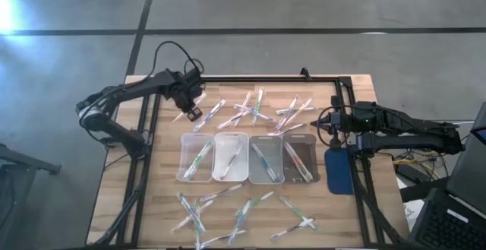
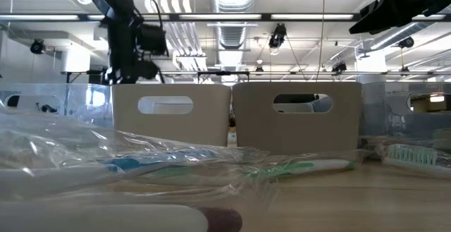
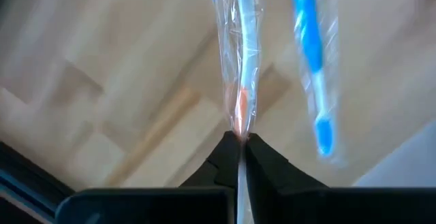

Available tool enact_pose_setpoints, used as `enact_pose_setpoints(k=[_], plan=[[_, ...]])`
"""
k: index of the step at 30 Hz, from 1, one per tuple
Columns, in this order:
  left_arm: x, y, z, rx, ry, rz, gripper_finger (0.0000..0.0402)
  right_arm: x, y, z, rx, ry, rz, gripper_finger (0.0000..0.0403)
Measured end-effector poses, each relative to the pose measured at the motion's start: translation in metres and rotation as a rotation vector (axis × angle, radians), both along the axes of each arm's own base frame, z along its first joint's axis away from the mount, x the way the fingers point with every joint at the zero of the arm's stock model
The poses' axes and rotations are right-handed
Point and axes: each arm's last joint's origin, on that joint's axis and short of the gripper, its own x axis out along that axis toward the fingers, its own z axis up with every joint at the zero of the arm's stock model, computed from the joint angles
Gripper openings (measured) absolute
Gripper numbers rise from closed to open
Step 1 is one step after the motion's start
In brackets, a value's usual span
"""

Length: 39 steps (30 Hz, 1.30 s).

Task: Pick & Place Toothbrushes
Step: Put the orange toothbrush into the black bin

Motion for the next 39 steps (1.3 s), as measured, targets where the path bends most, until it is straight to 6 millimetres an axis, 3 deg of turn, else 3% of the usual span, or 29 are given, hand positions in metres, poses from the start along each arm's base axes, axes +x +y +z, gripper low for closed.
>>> enact_pose_setpoints(k=[9, 17, 28, 34, 39], plan=[[0.022, -0.004, 0.063, 0.149, -0.169, -0.125, 0.0013, 0.0, 0.0, 0.0, 0.0, 0.0, 0.0, 0.0008], [0.051, -0.026, 0.102, 0.314, -0.25, -0.481, 0.0013, 0.0, 0.0, 0.0, 0.0, 0.0, 0.0, 0.0008], [0.084, -0.088, 0.119, 0.624, -0.156, -1.316, 0.0014, 0.0, 0.0, 0.0, 0.048, -0.01, -0.022, 0.0008], [0.106, -0.119, 0.126, 0.949, -0.004, -1.478, 0.0014, 0.003, 0.0, 0.005, 0.28, -0.103, -0.126, 0.0008], [0.127, -0.143, 0.132, 1.236, 0.162, -1.529, 0.0014, 0.005, -0.001, 0.006, 0.361, -0.141, -0.182, 0.0008]])
